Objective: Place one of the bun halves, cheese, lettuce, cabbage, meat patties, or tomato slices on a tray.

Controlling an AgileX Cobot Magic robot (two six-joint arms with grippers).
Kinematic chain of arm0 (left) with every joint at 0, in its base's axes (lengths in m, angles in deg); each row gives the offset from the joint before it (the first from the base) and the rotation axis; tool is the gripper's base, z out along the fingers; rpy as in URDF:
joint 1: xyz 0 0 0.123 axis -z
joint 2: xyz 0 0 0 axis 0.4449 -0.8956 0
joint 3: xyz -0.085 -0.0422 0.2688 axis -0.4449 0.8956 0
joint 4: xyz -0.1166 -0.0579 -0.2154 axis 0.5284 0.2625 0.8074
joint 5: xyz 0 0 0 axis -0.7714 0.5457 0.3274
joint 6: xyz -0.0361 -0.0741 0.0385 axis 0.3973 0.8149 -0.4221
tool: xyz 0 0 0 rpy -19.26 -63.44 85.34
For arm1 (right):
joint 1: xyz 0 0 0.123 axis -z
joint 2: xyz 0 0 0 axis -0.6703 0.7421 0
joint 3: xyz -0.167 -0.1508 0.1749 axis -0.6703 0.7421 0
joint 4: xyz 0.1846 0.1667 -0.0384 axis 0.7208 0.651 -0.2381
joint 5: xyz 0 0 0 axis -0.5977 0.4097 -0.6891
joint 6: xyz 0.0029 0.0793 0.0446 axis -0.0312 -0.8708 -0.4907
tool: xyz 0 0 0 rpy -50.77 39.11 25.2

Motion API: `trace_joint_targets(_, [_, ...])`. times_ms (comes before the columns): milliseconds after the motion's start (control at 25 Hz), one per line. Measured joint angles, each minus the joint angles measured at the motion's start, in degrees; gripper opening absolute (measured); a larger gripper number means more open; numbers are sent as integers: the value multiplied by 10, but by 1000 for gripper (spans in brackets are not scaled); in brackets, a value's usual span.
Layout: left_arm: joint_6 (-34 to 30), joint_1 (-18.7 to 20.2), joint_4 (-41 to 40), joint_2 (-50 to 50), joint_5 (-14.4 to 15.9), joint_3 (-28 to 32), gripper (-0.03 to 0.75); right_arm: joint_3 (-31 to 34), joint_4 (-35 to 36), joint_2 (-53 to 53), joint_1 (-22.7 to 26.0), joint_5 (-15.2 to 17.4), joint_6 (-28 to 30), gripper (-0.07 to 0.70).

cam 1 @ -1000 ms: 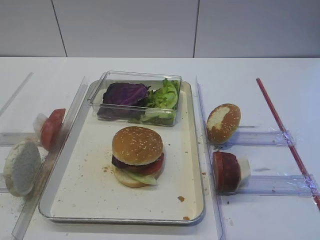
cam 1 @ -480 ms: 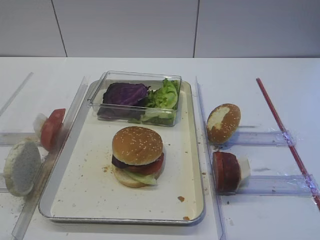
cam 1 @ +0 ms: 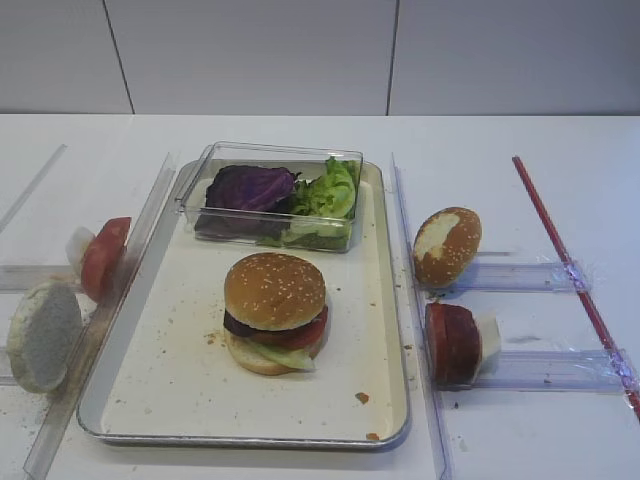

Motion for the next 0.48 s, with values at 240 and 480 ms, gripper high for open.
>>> trace_joint_targets(240, [0,0,0,0,0,0,412,0,0,0,0,0,0,77])
trace_joint_targets(480, [0,0,0,0,0,0,412,0,0,0,0,0,0,71])
